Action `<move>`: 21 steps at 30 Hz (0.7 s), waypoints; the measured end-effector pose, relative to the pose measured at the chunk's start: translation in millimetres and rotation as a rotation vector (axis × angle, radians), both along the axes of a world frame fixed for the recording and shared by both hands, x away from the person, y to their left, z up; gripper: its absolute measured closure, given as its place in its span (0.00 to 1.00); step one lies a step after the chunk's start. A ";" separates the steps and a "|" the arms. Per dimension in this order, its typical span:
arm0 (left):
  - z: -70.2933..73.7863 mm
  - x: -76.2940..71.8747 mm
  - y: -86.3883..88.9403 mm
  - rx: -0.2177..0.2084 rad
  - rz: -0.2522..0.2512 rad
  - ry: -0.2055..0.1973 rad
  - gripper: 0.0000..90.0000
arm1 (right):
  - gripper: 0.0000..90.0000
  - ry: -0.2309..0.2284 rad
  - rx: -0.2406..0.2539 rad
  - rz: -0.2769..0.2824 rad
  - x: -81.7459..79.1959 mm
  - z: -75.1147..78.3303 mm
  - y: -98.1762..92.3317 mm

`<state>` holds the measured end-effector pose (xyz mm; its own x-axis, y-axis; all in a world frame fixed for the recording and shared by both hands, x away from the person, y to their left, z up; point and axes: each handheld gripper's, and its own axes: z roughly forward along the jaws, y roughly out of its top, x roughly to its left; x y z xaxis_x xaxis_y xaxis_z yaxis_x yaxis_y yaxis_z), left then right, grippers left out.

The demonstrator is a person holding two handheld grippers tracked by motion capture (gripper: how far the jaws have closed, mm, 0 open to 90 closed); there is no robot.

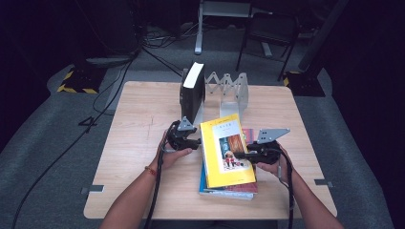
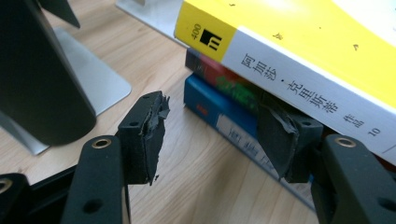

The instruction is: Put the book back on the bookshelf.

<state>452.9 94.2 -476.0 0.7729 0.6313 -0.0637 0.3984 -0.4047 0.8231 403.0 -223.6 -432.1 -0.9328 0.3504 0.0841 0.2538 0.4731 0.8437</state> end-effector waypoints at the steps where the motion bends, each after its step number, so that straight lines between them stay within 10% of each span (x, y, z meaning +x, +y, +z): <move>1: 1.4 -0.8 -1.3 -0.022 0.007 0.007 0.47 | 0.81 -0.018 0.007 -0.006 -3.9 1.2 -1.2; 12: 39.7 -0.5 -6.1 -0.181 -0.019 -0.002 0.57 | 0.88 -0.211 0.072 -0.046 -24.3 21.4 -11.1; 21: 73.5 11.2 -5.3 -0.161 -0.018 -0.079 0.57 | 0.92 -0.299 0.111 -0.083 -21.7 26.3 -13.4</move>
<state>464.1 88.9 -402.4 0.7906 0.6038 -0.1019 0.3240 -0.2713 0.9063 381.3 -237.1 -405.8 -0.8905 0.4305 -0.1473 0.0208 0.3619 0.9320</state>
